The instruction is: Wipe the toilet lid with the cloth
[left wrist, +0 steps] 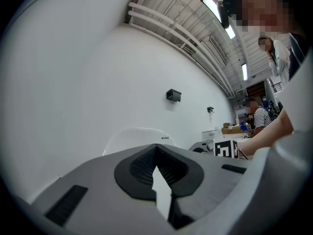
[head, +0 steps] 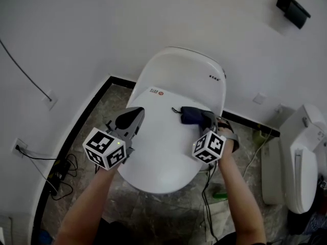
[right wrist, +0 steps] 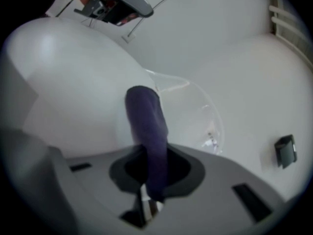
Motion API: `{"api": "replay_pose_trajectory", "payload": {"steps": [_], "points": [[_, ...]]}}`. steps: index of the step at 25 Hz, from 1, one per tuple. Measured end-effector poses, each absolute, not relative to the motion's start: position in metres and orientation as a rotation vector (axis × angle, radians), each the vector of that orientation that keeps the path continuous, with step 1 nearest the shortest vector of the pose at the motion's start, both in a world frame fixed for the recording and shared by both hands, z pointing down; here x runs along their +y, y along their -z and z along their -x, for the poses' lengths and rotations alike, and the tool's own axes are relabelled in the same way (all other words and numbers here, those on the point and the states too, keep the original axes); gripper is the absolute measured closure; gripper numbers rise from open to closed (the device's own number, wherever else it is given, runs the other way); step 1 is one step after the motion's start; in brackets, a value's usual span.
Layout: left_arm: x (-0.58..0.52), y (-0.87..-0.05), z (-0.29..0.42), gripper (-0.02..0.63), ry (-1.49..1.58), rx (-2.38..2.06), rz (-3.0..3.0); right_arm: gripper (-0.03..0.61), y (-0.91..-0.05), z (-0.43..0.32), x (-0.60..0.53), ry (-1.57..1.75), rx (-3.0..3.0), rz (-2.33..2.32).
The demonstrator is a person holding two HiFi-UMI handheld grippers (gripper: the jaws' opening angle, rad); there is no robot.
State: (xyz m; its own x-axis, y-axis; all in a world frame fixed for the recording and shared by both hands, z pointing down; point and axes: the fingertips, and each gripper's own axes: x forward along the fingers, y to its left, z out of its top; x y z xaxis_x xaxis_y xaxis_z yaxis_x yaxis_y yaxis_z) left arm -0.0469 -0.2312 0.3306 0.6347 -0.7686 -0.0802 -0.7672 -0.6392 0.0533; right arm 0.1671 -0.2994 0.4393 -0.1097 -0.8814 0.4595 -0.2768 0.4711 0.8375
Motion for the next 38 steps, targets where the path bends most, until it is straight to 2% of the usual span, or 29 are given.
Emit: {"api": "replay_pose_trajectory", "payload": {"steps": [38], "points": [[-0.235,-0.343,0.011,0.601,0.119,-1.276,-2.822,0.512,-0.451,-0.131,-0.117,0.714,-1.729,-0.906]]}}
